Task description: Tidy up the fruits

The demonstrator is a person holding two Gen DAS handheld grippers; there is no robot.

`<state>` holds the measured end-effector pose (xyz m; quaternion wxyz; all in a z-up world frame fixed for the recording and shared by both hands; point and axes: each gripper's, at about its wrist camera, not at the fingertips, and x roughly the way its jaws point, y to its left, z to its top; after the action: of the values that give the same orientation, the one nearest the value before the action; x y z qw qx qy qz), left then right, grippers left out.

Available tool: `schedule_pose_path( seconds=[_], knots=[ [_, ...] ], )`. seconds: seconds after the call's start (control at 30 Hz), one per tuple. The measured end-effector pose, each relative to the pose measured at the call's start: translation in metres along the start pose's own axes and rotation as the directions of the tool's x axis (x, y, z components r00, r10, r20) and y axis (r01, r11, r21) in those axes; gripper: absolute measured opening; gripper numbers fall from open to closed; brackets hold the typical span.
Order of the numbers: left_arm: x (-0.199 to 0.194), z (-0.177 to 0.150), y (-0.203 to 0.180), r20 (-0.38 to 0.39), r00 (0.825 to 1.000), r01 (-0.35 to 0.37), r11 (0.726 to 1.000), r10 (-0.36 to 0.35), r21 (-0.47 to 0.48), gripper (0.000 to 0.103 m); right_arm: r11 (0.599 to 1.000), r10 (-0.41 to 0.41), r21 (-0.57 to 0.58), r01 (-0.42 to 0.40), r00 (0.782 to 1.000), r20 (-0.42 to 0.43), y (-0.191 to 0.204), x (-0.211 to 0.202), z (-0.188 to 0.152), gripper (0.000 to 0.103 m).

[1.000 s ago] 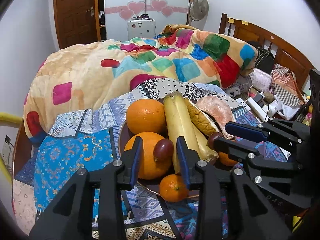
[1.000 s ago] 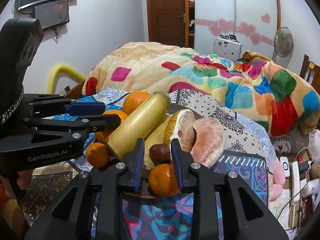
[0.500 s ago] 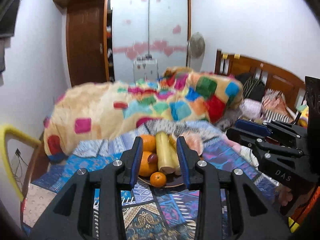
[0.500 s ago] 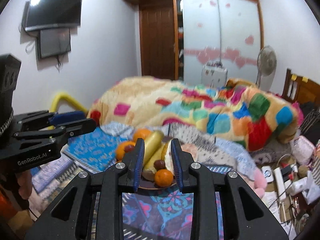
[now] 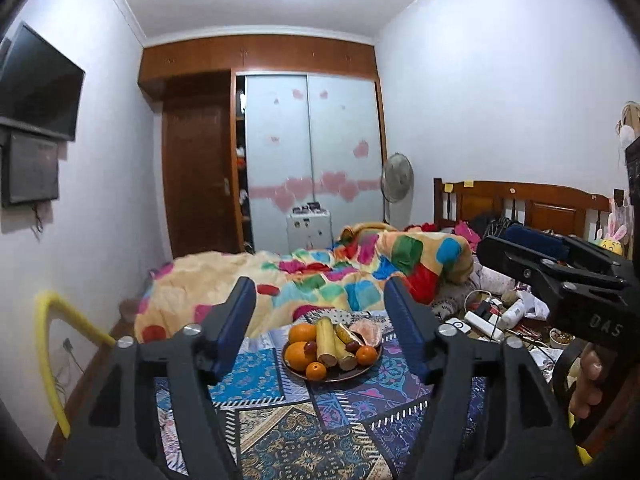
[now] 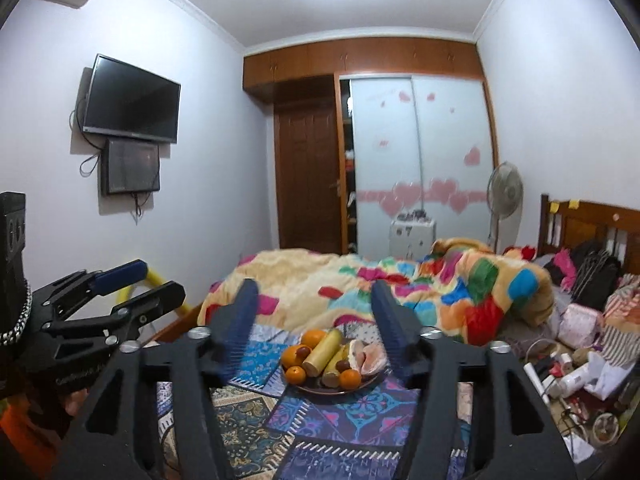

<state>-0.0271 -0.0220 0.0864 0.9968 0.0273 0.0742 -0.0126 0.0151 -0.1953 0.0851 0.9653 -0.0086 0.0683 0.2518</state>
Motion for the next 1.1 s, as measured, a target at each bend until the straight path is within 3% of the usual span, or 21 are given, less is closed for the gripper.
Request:
schedule_pose_path(
  seconds=[0.07, 0.13, 0.3, 0.5, 1.1],
  knots=[
    [-0.013, -0.001, -0.001, 0.012, 1.0, -0.002, 1.0, 0.002, -0.011, 0.084, 1.0, -0.022, -0.004, 0.022, 0.999, 0.026, 0.006, -0.011, -0.001, 0.073],
    [-0.023, -0.001, -0.001, 0.024, 1.0, -0.007, 1.0, 0.007, -0.025, 0.089, 0.999, -0.042, -0.002, 0.042, 0.998, 0.05, 0.008, -0.019, -0.001, 0.087],
    [-0.045, -0.003, 0.0, 0.06, 0.998, -0.026, 0.999, 0.028, -0.04, 0.098, 0.997, -0.077, -0.009, 0.078, 0.993, 0.085, 0.013, -0.031, -0.002, 0.103],
    [-0.061, -0.005, 0.0, 0.077, 0.996, -0.035, 0.998, 0.038, -0.044, 0.1, 0.996, -0.085, -0.017, 0.086, 0.993, 0.083, 0.014, -0.037, -0.005, 0.103],
    [-0.064, -0.007, 0.0, 0.071, 0.997, -0.025, 0.998, 0.029, -0.049, 0.102, 0.996, -0.083, -0.018, 0.085, 0.993, 0.082, 0.02, -0.046, -0.012, 0.103]
  ],
)
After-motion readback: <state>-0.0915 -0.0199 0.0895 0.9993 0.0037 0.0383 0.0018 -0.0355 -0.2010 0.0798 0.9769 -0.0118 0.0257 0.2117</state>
